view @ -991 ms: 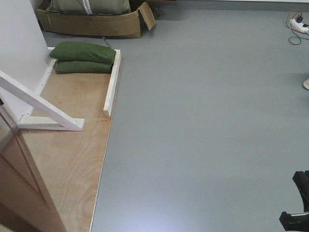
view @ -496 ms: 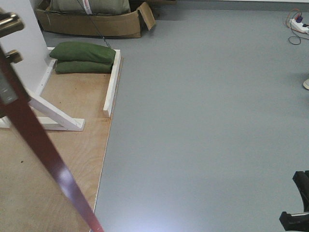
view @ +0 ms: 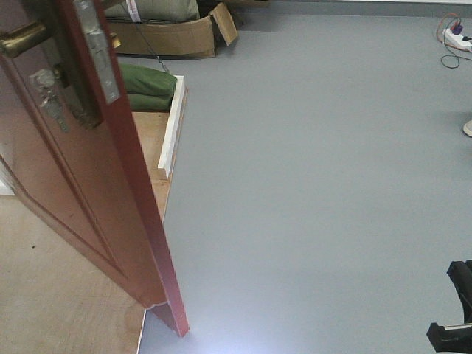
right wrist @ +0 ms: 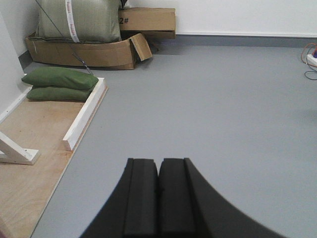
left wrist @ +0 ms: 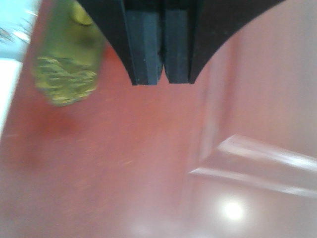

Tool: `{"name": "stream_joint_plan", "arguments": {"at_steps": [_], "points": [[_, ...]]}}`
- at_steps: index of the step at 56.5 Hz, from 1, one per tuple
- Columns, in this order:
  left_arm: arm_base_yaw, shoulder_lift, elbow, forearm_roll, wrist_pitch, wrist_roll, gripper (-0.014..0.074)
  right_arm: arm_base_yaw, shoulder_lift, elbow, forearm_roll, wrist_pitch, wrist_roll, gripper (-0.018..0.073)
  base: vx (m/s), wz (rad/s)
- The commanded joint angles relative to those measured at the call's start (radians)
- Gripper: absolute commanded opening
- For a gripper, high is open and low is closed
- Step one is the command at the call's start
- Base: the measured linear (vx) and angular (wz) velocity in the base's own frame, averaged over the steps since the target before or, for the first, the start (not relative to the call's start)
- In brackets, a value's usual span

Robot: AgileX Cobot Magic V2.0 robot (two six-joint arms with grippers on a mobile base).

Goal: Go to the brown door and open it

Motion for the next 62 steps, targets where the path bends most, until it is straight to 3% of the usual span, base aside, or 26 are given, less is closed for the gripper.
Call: {"name": "stream_joint_plan", "arguments": {"at_steps": [1, 9, 62], "points": [[-0.005, 0.031, -0.069, -0.001, 0.058, 0.002, -0.0003, -0.002, -0.006, 0.003, -0.003, -0.083, -0.009, 0.0000, 0.00, 0.00], [-0.005, 0.046, -0.089, -0.002, 0.097, 0.002, -0.0003, -0.002, -0.006, 0.003, -0.003, -0.081, -0.009, 0.0000, 0.00, 0.00], [-0.005, 0.052, -0.089, -0.004, 0.070, 0.002, -0.0003, -0.002, -0.006, 0.003, -0.003, -0.076, -0.009, 0.0000, 0.00, 0.00]]}}
